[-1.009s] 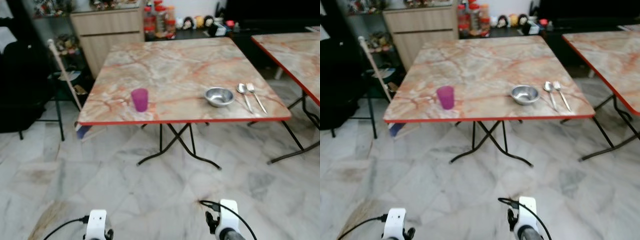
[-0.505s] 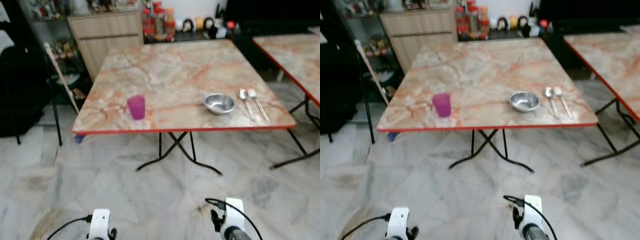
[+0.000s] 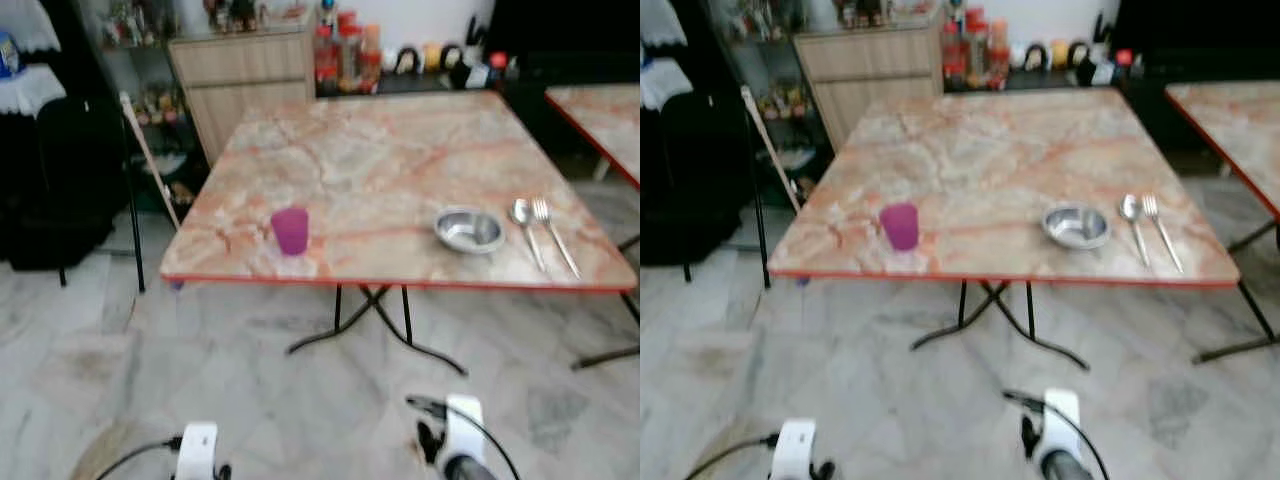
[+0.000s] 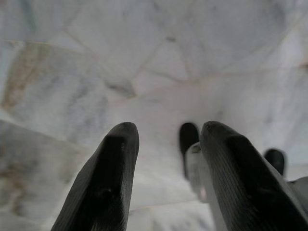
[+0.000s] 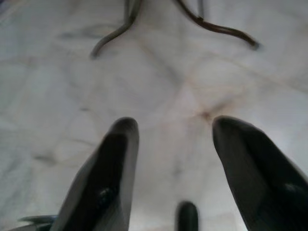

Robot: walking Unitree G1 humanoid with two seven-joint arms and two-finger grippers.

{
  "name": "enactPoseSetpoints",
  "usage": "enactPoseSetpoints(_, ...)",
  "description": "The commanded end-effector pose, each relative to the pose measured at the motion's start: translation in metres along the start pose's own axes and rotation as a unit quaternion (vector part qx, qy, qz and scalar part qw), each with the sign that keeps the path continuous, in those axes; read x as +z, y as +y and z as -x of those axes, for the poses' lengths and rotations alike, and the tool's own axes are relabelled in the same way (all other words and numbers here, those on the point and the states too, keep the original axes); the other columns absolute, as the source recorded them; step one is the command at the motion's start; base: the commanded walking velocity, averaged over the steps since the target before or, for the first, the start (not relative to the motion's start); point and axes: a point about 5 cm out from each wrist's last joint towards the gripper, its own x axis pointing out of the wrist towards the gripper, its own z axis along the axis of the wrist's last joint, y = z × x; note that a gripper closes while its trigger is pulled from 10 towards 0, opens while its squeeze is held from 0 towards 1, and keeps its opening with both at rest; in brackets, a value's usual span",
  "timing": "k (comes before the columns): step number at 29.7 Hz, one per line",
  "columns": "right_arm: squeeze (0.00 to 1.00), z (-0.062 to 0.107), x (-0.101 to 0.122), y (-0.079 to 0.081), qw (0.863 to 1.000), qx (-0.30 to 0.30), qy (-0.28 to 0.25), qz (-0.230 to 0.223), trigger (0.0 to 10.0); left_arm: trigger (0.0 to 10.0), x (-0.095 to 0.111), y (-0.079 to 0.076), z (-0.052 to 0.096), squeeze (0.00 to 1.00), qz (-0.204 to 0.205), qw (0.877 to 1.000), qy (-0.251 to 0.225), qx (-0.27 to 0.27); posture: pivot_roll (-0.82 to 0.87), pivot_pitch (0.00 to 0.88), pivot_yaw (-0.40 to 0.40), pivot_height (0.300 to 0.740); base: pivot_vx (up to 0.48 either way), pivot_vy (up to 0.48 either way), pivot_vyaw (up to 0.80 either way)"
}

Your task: Setting the table

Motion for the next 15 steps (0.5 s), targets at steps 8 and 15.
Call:
enactPoseSetpoints(8, 0.00, 0.000, 0.003, -0.004, 0.999, 0.012, -0.006, 0.043, 10.0, 10.0, 0.005, -0.004, -0.002, 0.00, -0.005, 1.000, -0.005, -0.002, -0.01, 0.000, 0.060, 0.740, 0.274, 0.000, 0.00)
enactPoseSetpoints(15, 0.00, -0.001, 0.014, 0.008, 0.989, 0.062, -0.045, 0.129, 10.0, 10.0, 0.003, -0.004, -0.001, 0.00, -0.003, 1.000, -0.003, -0.004, -0.01, 0.000, 0.061, 0.740, 0.000, 0.000, 0.00)
